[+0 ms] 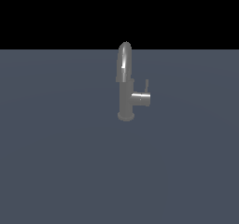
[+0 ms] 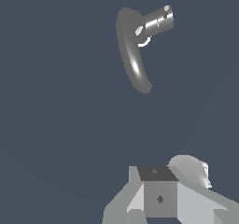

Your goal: Turn on the faucet by rotating a designated handle.

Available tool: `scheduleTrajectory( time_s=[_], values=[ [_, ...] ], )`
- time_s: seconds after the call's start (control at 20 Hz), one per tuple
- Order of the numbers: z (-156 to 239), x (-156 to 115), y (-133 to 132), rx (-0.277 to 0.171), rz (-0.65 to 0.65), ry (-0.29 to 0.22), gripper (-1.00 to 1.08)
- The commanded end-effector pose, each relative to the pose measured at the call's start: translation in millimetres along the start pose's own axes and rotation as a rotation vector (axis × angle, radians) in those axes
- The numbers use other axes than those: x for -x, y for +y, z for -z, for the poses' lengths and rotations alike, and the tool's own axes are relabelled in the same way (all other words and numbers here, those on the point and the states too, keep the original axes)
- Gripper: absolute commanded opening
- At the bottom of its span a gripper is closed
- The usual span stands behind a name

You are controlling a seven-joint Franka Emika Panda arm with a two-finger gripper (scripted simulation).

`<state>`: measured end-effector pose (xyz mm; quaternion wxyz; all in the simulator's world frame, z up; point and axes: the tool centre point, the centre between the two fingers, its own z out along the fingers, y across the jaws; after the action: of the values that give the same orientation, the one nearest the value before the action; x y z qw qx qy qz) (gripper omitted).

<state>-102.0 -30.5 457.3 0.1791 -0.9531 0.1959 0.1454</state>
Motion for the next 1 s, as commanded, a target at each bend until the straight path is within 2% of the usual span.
scheduleTrajectory(
  time_s=[0.0, 0.95],
  values=[
    [-1.2, -16.3, -0.6, -0.038, -0.04, -0.035, -1.0],
    [-33.1, -140.7, 14.4, -0.351, -0.355, -0.32, -1.0]
  ],
)
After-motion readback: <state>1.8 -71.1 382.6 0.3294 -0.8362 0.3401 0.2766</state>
